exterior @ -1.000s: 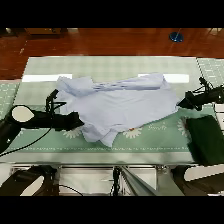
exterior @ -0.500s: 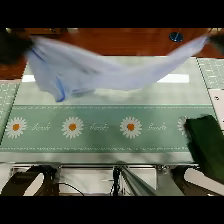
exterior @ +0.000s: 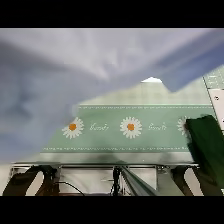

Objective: Fold the shirts.

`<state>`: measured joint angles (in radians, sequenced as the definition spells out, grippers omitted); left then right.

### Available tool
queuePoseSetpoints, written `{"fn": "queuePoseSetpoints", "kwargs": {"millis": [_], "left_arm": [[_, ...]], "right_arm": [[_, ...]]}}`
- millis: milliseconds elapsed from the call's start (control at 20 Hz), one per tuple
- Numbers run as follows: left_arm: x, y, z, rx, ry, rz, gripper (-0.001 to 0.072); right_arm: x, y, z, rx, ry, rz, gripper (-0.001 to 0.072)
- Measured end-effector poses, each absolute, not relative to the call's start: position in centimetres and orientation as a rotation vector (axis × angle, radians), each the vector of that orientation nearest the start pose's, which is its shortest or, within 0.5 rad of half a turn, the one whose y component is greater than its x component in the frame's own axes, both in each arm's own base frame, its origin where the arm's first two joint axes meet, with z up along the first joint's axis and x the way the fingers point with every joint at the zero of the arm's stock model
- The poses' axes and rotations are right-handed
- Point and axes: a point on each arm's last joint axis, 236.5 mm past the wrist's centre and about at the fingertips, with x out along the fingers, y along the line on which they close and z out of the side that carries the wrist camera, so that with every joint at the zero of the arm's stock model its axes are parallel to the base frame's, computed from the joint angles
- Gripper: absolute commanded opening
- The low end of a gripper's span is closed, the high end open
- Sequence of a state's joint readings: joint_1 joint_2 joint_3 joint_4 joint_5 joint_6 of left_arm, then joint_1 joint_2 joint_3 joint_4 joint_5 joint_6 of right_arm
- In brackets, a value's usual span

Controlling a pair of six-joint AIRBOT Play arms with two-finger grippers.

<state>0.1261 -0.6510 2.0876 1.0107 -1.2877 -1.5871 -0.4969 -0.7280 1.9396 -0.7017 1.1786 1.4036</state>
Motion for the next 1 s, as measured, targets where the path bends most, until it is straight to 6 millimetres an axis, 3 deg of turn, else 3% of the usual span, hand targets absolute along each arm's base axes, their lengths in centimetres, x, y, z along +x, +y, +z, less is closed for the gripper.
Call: {"fn": "queuePoseSetpoints", "kwargs": {"millis": [100, 200, 350, 500, 700, 800, 900, 1000], "left_arm": [[9.1, -10.4, 55.5, -0.137, -0.133, -0.392, 0.0016], [7.7, -9.9, 54.4, -0.148, -0.100, -0.357, 0.0016], [8.3, -8.7, 50.6, -0.143, 0.059, -0.289, 0.0016], [11.9, -6.9, 44.1, -0.127, 0.329, -0.222, 0.0016], [19.1, -4.4, 31.5, -0.160, 0.730, -0.155, 0.0016], [23.0, -4.4, 26.6, -0.201, 0.806, -0.165, 0.0017], [27.4, -4.9, 22.7, -0.255, 0.822, -0.201, 0.0017], [31.5, -5.2, 20.6, -0.297, 0.798, -0.224, 0.0019]], "right_arm": [[18.1, 7.1, 54.7, 0.063, -0.116, 0.193, 0.0024], [16.7, 6.8, 53.4, 0.038, -0.058, 0.139, 0.0024], [17.4, 5.7, 48.3, 0.042, 0.170, 0.107, 0.0024], [19.7, 4.6, 41.4, 0.081, 0.463, 0.159, 0.0024], [24.6, 2.2, 29.5, 0.108, 0.874, 0.179, 0.0024], [27.8, 2.3, 23.7, 0.086, 1.036, 0.205, 0.0025], [31.6, 2.4, 18.9, 0.058, 1.141, 0.214, 0.0025], [35.8, 2.6, 15.3, 0.041, 1.174, 0.214, 0.0025]]}}
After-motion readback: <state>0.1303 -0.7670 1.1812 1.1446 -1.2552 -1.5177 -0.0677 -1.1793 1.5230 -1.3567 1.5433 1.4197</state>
